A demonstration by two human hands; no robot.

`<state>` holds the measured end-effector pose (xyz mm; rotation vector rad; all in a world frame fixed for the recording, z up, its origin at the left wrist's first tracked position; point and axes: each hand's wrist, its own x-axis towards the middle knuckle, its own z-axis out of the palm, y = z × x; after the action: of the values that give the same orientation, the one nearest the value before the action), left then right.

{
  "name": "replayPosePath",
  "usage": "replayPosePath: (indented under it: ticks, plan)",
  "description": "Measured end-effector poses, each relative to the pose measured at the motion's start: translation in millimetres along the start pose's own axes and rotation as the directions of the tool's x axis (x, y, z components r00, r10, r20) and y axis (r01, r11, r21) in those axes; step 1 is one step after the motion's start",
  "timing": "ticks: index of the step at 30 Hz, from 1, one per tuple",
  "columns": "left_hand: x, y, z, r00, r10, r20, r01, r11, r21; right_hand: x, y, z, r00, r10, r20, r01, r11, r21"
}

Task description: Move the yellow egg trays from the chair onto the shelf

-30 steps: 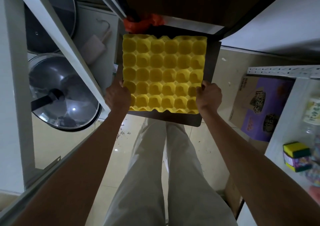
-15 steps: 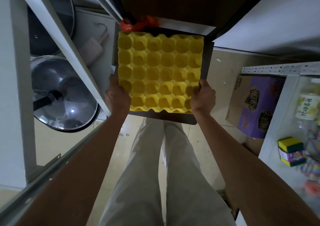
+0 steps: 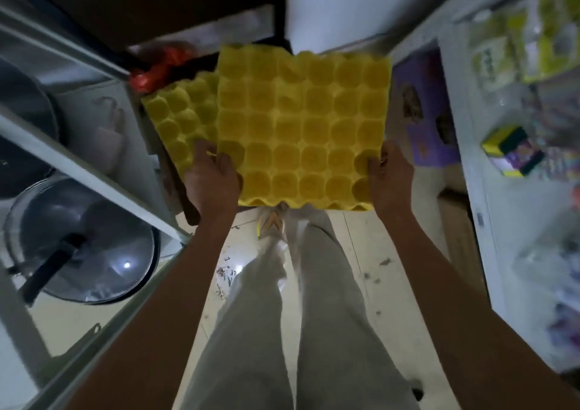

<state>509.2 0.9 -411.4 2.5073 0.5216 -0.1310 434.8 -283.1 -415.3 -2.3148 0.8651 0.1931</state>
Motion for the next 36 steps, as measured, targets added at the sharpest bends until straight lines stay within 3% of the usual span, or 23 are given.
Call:
replayPosePath:
  ticks: [5, 12, 16, 19, 24, 34, 36]
  plan:
    - [-50.5, 38.1, 8.4, 0.963, 0.240, 0.121, -0.231, 0.970, -0.079, -73.5, 62.6, -53.6, 0.971, 0.172, -0.166, -0.158, 0.983, 0.094]
    - [-153.3, 95.6, -5.0, 0.880, 0.435, 0.192, -0.386, 0.889, -0.248, -191.9, 129.1, -130.2, 0.842, 0.477, -0.254, -0.366, 0.849, 0.382]
    - [-230.6, 126.7, -41.6, 0.816, 0.530, 0.232, -0.464, 0.839, -0.285, -270.7, 148.2, -190.9, 0.770, 0.530, -0.354, -0.293, 0.788, 0.542]
    - [-297.1, 137.6, -75.2, 0.769, 0.598, 0.225, -0.517, 0.790, -0.331, -338.8, 160.5, -244.1, 0.729, 0.530, -0.433, -0.242, 0.791, 0.562]
    - [-405.3, 153.3, -124.4, 0.701, 0.648, 0.298, -0.551, 0.757, -0.351, -451.9, 189.2, -323.8, 0.664, 0.574, -0.480, -0.275, 0.784, 0.557]
    - [-546.8, 217.9, -175.2, 0.425, 0.841, 0.334, -0.696, 0.540, -0.473, -591.2, 235.3, -414.3, 0.465, 0.689, -0.557, -0.171, 0.687, 0.706]
    - [-566.8, 227.1, -179.6, 0.342, 0.871, 0.352, -0.730, 0.482, -0.484, -604.0, 244.4, -417.9, 0.410, 0.710, -0.572, -0.162, 0.674, 0.720]
